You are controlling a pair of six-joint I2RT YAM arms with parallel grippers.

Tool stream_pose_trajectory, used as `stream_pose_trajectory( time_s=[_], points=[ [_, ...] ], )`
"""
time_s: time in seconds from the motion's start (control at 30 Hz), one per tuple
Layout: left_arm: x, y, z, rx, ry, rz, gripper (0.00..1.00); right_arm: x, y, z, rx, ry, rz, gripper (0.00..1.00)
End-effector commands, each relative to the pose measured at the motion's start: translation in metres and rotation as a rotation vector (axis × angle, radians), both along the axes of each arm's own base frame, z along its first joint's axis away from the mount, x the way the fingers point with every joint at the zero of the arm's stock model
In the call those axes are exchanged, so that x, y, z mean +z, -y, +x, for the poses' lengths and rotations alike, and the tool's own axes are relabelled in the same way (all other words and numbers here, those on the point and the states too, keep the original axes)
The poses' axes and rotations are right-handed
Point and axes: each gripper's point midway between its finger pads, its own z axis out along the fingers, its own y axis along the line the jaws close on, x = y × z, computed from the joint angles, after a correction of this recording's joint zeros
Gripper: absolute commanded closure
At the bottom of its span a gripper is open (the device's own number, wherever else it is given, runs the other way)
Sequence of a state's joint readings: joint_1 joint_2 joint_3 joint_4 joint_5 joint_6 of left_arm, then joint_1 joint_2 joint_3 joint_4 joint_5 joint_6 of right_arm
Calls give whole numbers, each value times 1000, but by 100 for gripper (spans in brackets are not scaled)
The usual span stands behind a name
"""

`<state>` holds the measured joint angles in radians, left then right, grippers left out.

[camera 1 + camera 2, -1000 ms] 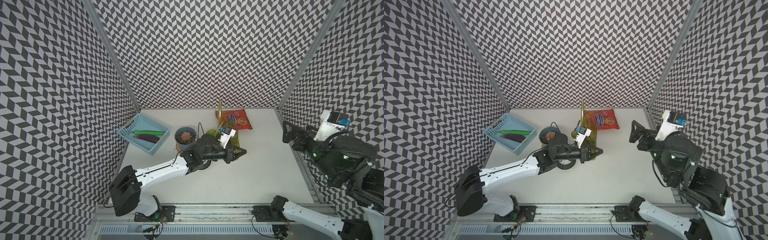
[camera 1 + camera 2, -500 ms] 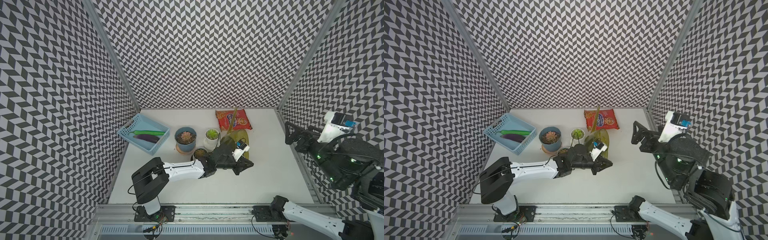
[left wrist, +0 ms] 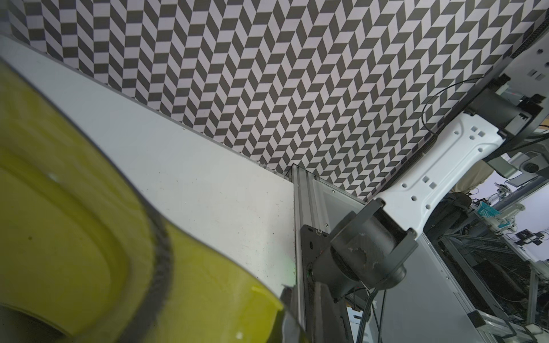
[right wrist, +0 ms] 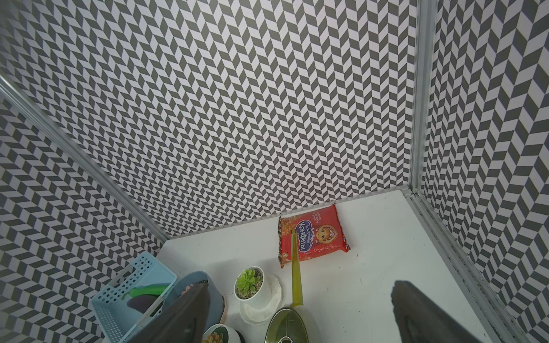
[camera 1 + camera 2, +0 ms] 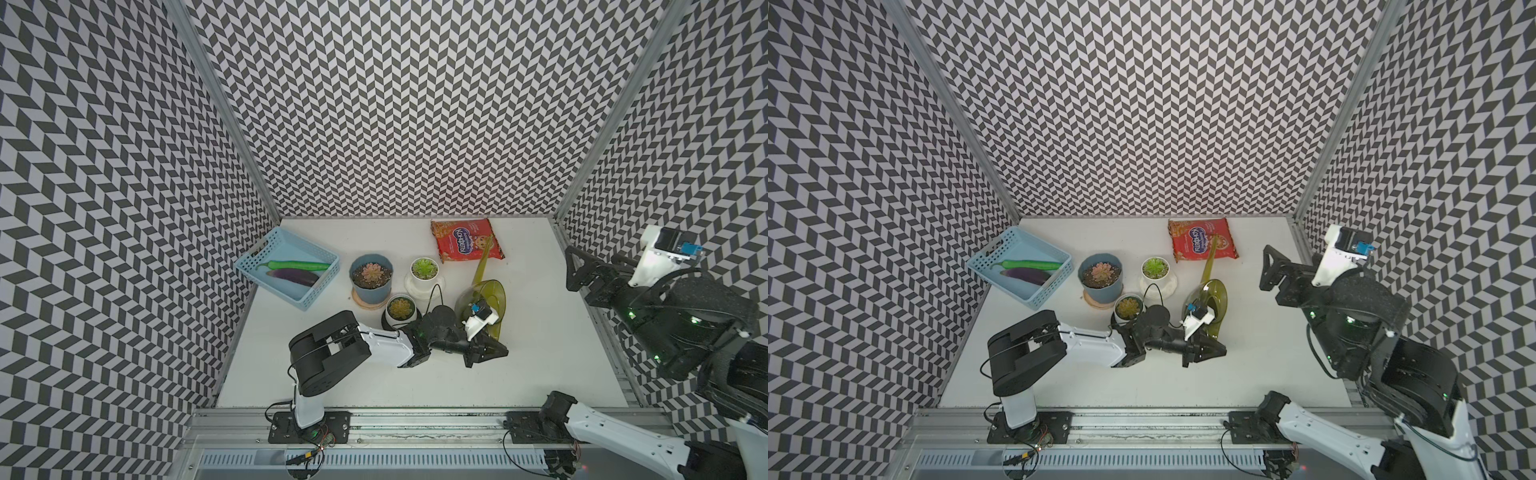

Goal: Water the succulent around the soil edge
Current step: Place the watering can at the center of the board.

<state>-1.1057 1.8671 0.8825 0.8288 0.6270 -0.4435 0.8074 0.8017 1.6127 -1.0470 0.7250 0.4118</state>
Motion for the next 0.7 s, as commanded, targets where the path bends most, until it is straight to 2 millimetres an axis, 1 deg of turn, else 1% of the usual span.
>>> stream_pose_trajectory(
  time_s=[0.0, 0.23, 0.37, 0.5, 0.53, 0.63, 0.67],
  points=[
    [35, 0, -9, -47, 85, -155, 89, 3, 0, -1, 3, 19, 32, 0],
    [21, -14, -21, -72, -1, -189, 83, 0, -3, 0, 9, 13, 32, 0],
    [10, -17, -22, -68, -30, -181, 82, -3, -4, 2, 9, 7, 28, 0],
    [5, -18, -21, -55, -25, -165, 81, -8, -6, 3, 10, -3, 25, 0],
    [2, -19, -19, -48, -25, -156, 79, -9, -6, 4, 10, -5, 24, 0],
    [-6, -26, -13, -10, -34, -133, 68, -11, -6, 4, 6, -9, 24, 0],
    [-6, -28, -10, 4, -36, -130, 66, -12, -6, 4, 6, -11, 22, 0]
  ],
)
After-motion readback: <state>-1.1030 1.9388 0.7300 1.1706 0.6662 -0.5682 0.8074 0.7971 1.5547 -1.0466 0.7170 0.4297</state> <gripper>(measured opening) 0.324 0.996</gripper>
